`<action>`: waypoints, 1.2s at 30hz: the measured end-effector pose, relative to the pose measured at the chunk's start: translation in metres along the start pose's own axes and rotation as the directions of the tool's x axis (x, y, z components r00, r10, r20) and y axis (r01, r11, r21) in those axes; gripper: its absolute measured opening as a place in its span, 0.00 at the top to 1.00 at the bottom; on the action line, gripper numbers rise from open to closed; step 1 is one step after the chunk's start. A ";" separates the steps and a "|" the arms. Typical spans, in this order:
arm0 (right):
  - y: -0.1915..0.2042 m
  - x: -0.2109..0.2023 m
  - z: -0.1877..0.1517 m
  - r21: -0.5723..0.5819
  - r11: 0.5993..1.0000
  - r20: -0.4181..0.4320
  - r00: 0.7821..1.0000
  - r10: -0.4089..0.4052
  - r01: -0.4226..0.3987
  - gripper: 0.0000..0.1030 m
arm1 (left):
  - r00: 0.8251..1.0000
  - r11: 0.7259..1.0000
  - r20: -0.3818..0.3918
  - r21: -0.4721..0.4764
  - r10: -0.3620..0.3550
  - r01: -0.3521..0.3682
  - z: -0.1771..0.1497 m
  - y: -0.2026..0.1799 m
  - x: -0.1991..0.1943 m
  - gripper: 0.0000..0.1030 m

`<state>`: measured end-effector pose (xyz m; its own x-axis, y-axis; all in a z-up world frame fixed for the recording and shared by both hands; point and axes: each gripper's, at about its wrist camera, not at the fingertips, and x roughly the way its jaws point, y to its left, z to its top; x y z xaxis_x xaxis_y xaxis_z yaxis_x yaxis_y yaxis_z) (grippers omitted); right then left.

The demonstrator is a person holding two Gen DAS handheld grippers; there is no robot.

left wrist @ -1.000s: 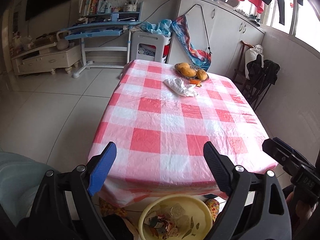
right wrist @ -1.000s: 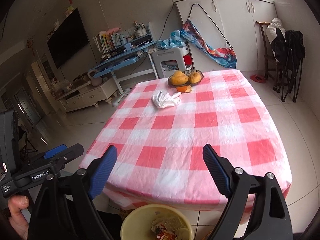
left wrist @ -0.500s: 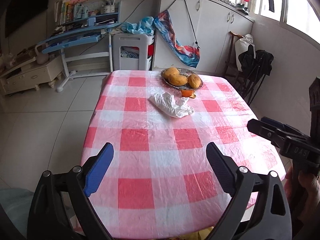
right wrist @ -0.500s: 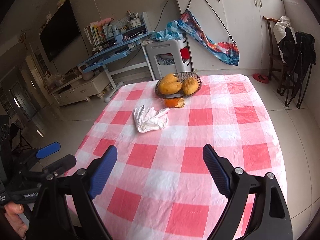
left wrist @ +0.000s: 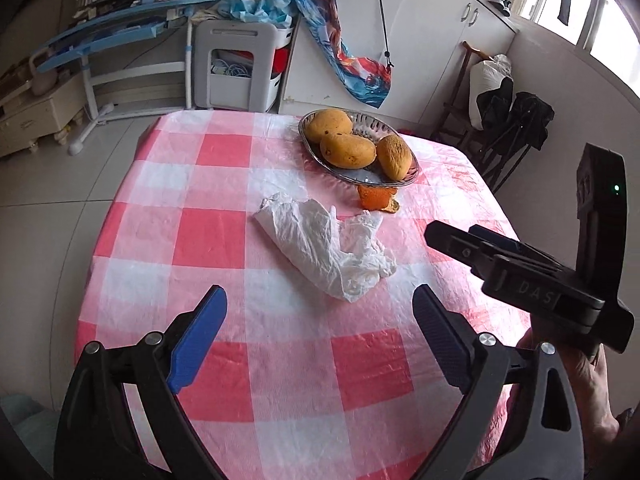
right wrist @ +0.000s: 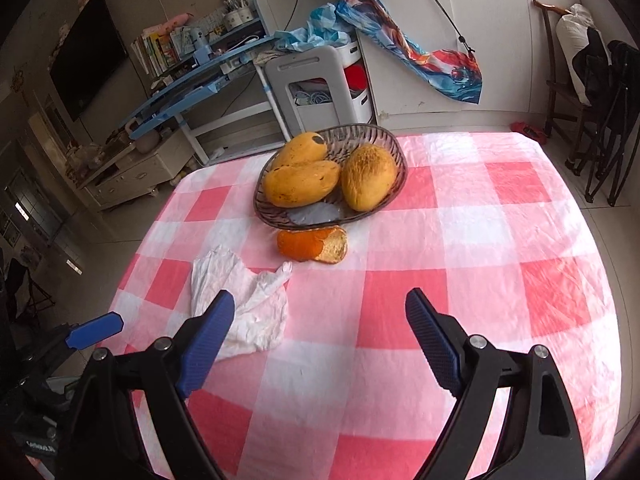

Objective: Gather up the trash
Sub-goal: 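Grasp the white napkin with the left tool while the right tool reaches the orange peel, then close the right tool on the orange peel and lift it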

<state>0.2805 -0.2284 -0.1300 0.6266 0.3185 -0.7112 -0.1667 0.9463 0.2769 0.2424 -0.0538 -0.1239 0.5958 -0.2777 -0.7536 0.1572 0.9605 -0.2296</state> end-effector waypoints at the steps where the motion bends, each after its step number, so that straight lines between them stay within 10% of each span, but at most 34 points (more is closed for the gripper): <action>1: 0.001 0.006 0.003 0.000 1.000 -0.003 1.000 -0.002 0.002 0.18 | 1.000 1.000 -0.004 0.005 -0.001 0.001 0.003 0.001 0.006 0.12; 11: 0.005 0.048 0.023 -0.031 0.999 -0.047 0.998 -0.038 0.037 0.19 | 0.999 0.999 -0.020 0.037 -0.029 0.030 0.019 0.008 0.031 0.12; 18: 0.010 0.049 0.024 -0.096 0.993 -0.048 0.997 -0.068 0.063 0.47 | 0.999 0.997 -0.030 0.073 -0.022 0.024 0.025 -0.003 0.047 0.12; 26: 0.006 0.048 0.024 -0.128 0.991 -0.055 0.997 -0.049 0.042 0.52 | 0.994 0.982 -0.047 0.163 0.102 -0.093 0.027 -0.024 0.068 0.13; 31: -0.004 0.043 0.023 -0.067 0.998 -0.067 0.998 -0.004 -0.001 0.54 | 0.990 0.978 -0.051 0.165 0.133 -0.123 0.026 -0.019 0.076 0.41; 33: -0.008 0.039 0.021 -0.037 0.999 -0.069 0.998 0.011 -0.014 0.54 | 0.991 0.980 -0.049 0.162 0.121 -0.112 0.027 -0.019 0.074 0.70; 36: -0.014 0.030 0.018 0.008 0.999 -0.066 0.997 0.039 -0.038 0.55 | 0.994 0.987 -0.066 0.143 0.089 -0.079 0.026 -0.017 0.069 0.89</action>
<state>0.3149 -0.2326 -0.1435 0.5684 0.3577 -0.7409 -0.1844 0.9330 0.3090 0.3016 -0.0883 -0.1561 0.5540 -0.1915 -0.8102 0.2207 0.9722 -0.0789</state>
